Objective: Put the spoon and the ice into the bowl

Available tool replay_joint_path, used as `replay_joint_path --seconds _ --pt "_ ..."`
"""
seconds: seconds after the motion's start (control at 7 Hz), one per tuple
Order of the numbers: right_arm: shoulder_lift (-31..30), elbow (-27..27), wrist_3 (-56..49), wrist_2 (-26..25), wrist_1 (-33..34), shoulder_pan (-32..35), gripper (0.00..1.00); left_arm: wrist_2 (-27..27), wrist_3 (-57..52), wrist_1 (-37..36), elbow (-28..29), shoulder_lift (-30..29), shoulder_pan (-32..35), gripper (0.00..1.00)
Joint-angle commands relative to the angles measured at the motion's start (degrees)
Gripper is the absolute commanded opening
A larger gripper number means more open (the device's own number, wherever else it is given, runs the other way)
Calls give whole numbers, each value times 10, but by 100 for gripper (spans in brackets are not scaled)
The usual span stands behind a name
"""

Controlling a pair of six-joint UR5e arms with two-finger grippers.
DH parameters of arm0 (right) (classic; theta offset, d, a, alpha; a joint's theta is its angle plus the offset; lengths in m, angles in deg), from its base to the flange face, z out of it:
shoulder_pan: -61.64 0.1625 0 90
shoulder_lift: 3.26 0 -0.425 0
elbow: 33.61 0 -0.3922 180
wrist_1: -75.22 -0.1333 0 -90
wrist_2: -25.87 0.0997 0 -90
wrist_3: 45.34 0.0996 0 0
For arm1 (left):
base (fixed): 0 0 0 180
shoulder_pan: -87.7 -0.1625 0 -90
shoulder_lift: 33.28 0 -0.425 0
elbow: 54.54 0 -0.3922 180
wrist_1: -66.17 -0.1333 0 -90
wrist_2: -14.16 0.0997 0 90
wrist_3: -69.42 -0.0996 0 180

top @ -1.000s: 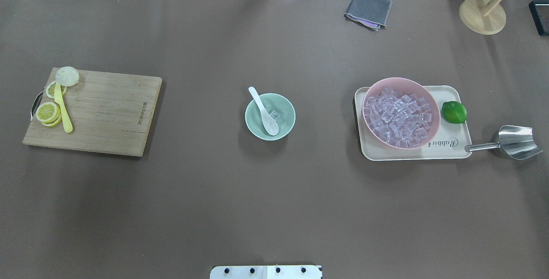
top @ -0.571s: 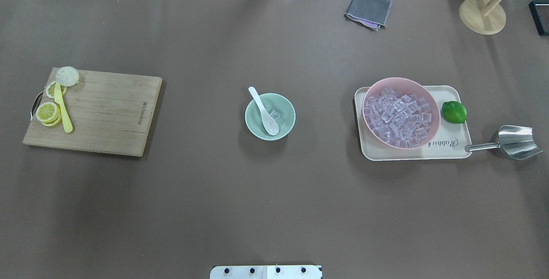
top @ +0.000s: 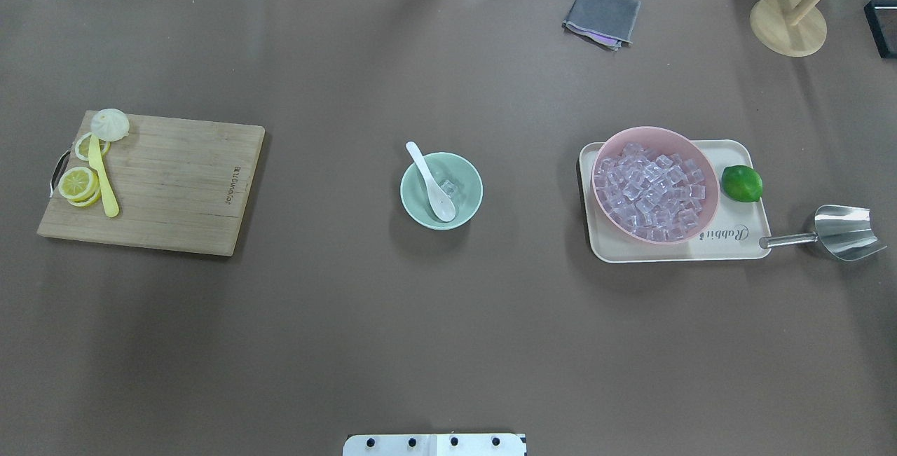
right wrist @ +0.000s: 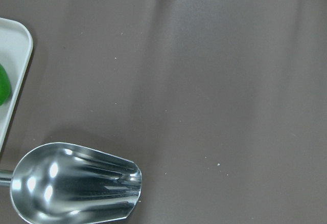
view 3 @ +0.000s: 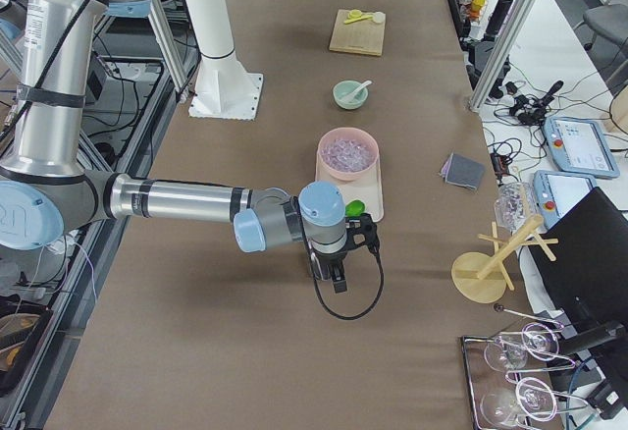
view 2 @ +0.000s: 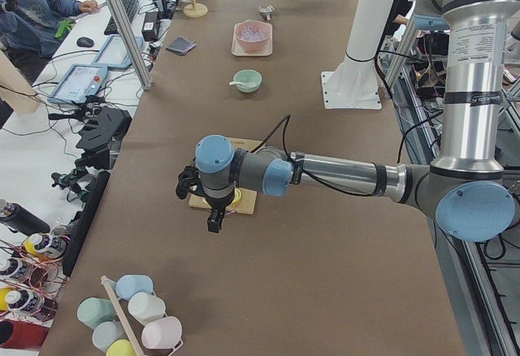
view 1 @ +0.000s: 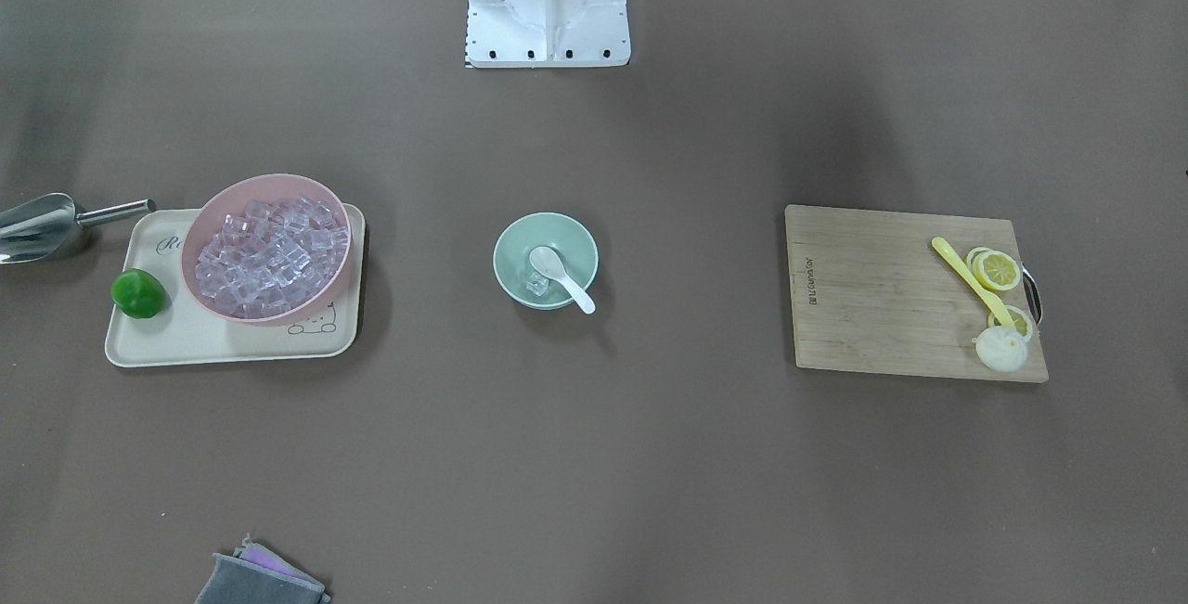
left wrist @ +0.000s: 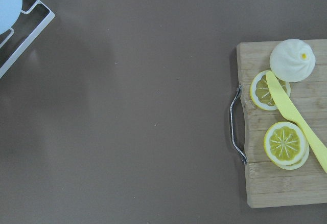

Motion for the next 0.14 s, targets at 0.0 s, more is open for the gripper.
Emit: replay_joint_path --seconds 0.0 --pt "-6 7 3 4 1 0 100 2 0 0 -1 -7 -1 98"
